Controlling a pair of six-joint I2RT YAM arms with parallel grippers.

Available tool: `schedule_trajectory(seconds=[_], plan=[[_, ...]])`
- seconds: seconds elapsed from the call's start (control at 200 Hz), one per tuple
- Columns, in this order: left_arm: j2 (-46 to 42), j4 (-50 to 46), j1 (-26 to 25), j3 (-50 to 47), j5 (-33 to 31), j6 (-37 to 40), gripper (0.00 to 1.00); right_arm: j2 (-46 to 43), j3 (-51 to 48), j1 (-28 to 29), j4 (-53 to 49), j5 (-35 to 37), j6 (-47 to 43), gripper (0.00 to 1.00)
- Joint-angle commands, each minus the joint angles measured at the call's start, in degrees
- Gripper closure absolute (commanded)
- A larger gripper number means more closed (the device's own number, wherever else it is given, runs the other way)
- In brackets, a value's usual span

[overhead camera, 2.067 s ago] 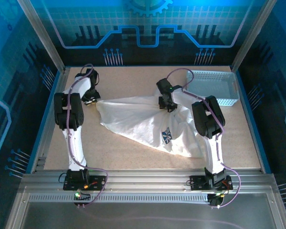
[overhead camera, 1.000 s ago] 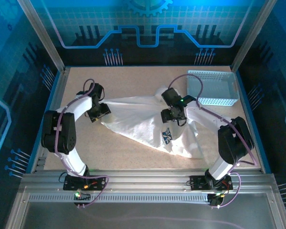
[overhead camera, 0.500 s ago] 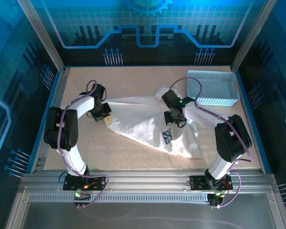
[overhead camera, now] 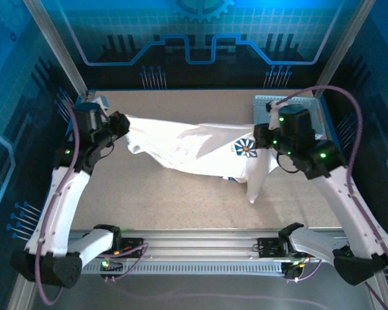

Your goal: Fold the inside-out t-shirt

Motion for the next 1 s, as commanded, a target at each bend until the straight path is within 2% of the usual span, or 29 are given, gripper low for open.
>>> schedule_trajectory(seconds=[0.0, 0.125, 0.24, 0.325, 0.395, 0.445, 0.52, 0.56, 0.69, 0.805, 0.84, 0.915, 0.995], plan=[[0.6, -0.4, -0.2, 3.4, -1.0, 0.9, 0.96, 1.4, 6.4, -1.3, -4.5, -1.3, -1.6, 1.00], [11.1, -2.8, -0.2, 7.9, -1.7, 2.4, 0.93, 8.1, 6.0, -3.5, -1.7, -2.2, -2.4, 1.00], [28.1, -8.5, -0.2, 14.6, -3.2, 4.1, 0.88, 16.3, 1.9, -4.8, 3.3, -2.4, -2.5, 1.00], [41.7, -14.1, -0.3, 20.8, -2.9, 5.6, 0.77, 22.0, -0.8, -5.1, 6.9, -3.1, -2.3, 1.00], [49.5, -17.4, -0.4, 24.1, -3.8, 6.7, 0.59, 26.0, -2.3, -5.1, 9.3, -1.8, -2.1, 1.00], [51.8, -19.7, -0.4, 25.0, -6.3, 6.6, 0.47, 28.7, -2.8, -5.2, 10.3, -0.6, -2.5, 1.00], [48.8, -20.4, -0.9, 22.4, -11.8, 5.7, 0.32, 31.9, -2.5, -5.4, 10.2, 1.7, -2.9, 1.00], [44.7, -20.1, -1.7, 19.4, -14.3, 5.0, 0.28, 32.9, -2.5, -5.4, 10.4, 2.7, -3.2, 1.00], [28.3, -18.8, -7.3, 5.6, -16.6, 1.4, 0.24, 33.7, -2.7, -5.7, 10.6, 3.4, -3.1, 1.00], [17.8, -20.7, -17.6, -6.3, -20.0, -5.5, 0.22, 33.6, -2.6, -5.8, 10.2, 3.7, -3.5, 1.00], [16.0, -21.1, -20.8, -9.7, -19.7, -8.4, 0.22, 33.3, -2.6, -5.8, 10.0, 3.5, -3.7, 0.91], [14.3, -21.3, -28.2, -14.7, -19.2, -14.1, 0.23, 31.9, -2.6, -5.7, 8.9, 3.6, -3.9, 0.57], [15.4, -22.4, -35.2, -16.9, -19.7, -19.2, 0.24, 28.9, -3.3, -5.3, 6.7, 5.0, -3.8, 0.42]])
